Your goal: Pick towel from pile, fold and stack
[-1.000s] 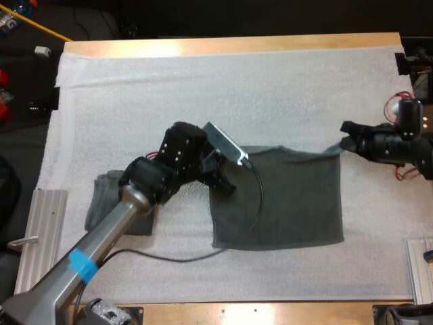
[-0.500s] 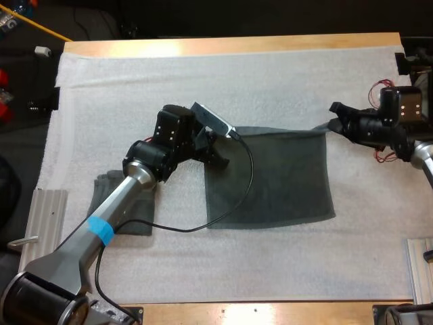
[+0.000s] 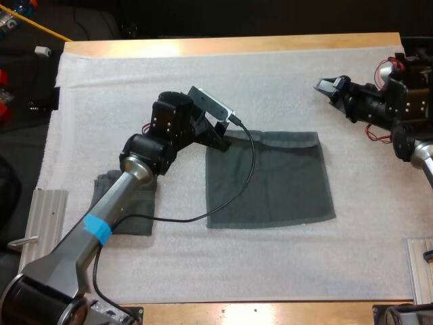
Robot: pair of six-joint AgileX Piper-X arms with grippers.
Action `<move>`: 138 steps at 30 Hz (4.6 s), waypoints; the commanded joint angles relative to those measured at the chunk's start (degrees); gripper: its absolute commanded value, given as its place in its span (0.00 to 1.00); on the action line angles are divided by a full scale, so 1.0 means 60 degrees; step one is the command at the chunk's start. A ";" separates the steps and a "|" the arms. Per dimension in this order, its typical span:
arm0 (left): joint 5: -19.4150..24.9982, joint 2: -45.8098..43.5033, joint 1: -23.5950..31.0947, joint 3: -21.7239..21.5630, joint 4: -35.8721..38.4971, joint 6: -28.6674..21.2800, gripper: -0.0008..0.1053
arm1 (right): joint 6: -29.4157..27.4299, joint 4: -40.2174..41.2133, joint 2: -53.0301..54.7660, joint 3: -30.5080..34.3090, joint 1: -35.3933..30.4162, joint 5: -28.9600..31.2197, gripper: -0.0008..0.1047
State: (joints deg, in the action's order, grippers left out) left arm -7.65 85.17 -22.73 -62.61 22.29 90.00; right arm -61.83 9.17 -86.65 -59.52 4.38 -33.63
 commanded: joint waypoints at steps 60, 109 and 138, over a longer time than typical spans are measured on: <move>-0.2625 -0.5231 -0.0038 0.2190 0.6652 0.1956 0.62 | -0.3044 0.5868 0.4537 0.4957 -0.0004 0.1338 0.57; -0.3240 -0.4447 -0.0166 0.2200 0.5229 0.1819 0.46 | -0.2220 0.4530 0.3206 0.5003 -0.0004 0.0851 0.01; -0.2464 0.1356 -0.1147 0.2239 0.4110 0.3469 0.45 | -0.2379 0.4893 0.3242 0.5003 -0.0004 0.1005 0.01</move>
State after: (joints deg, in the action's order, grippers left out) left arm -23.04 93.45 -29.39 -49.25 47.29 110.25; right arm -75.36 38.01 -67.57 -29.40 4.38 -27.66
